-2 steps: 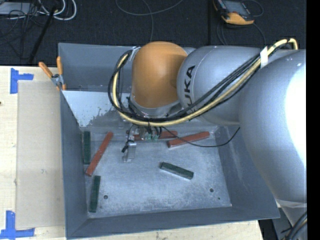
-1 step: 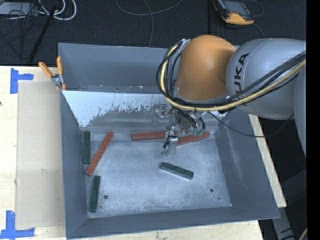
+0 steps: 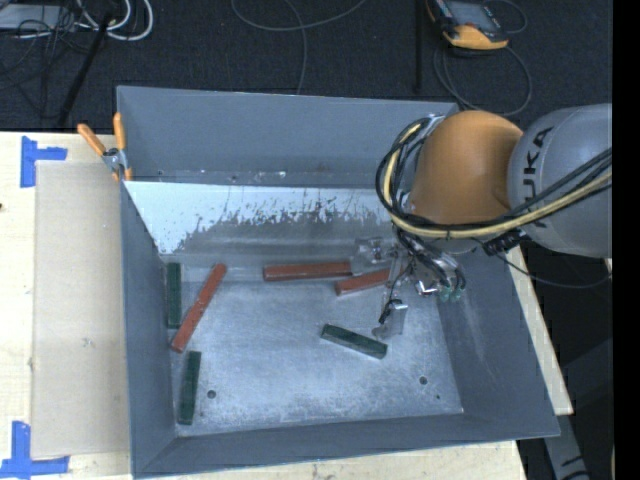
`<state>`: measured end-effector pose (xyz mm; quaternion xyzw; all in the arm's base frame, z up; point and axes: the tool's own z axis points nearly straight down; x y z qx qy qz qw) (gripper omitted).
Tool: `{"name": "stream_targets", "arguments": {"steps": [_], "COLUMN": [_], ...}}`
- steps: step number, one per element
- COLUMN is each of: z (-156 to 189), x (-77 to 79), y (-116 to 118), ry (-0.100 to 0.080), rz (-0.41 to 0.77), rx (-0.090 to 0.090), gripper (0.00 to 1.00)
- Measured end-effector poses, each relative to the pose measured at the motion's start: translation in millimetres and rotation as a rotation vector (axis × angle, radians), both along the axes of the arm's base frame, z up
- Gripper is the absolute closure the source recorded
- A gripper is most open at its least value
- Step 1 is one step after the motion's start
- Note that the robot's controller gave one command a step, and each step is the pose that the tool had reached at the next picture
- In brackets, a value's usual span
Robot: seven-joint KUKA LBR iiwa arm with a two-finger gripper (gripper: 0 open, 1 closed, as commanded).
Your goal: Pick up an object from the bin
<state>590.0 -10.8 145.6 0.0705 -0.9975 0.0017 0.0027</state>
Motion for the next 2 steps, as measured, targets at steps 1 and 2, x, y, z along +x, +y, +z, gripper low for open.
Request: {"name": "stream_targets", "arguments": {"steps": [1,2], "z": [-80.8,-75.8], "x": [-30.8,-27.6], "y": [-23.1,-22.4], "ry": [0.005,-0.005], "rz": [-0.047,-0.048], "rx": [0.003,0.005], "gripper": [0.0,1.0]}}
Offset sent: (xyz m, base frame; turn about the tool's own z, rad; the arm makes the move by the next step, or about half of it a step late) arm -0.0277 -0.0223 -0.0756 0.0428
